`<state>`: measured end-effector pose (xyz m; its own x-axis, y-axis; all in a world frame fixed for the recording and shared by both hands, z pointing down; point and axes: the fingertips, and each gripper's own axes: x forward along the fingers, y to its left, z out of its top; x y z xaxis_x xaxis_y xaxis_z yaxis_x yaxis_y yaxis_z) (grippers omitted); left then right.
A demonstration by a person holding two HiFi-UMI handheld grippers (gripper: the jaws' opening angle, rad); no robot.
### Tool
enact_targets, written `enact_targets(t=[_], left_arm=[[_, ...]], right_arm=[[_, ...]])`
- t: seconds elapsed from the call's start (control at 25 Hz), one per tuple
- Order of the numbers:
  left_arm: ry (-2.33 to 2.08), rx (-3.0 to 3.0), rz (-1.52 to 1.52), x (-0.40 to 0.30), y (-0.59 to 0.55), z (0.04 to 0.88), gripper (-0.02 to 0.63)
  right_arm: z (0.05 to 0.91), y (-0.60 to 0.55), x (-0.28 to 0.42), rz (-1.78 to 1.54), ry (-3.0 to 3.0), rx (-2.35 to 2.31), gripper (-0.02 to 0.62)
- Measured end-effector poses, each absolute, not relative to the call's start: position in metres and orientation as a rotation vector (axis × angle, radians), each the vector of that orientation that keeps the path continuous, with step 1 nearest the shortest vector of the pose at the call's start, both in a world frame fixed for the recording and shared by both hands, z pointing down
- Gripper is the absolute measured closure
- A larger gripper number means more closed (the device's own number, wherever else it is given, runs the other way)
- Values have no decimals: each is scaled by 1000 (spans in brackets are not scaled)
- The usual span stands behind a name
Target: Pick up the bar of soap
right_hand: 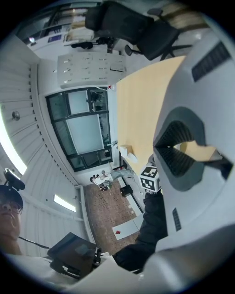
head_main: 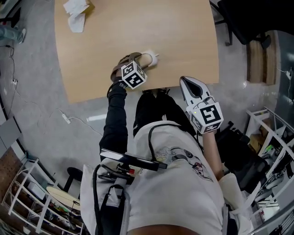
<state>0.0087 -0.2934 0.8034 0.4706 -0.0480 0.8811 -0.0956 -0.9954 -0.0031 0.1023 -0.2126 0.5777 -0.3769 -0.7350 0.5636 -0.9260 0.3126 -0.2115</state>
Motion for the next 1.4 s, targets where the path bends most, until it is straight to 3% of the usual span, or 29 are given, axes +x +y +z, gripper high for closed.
enact_targets(t=[0.84,1.16,1.4], left_arm=[[-163,2647,1581,8,-294,804,342],[-482,2670,1247,0,-304,760,342],[-733,2644,802,-6,-312,687,342]], right_arm=[[582,-204,100,721,-2225,1455,592],[582,-202,98,712,-2253,1447,592],[570,-206,90,672,-2312,1452,592]])
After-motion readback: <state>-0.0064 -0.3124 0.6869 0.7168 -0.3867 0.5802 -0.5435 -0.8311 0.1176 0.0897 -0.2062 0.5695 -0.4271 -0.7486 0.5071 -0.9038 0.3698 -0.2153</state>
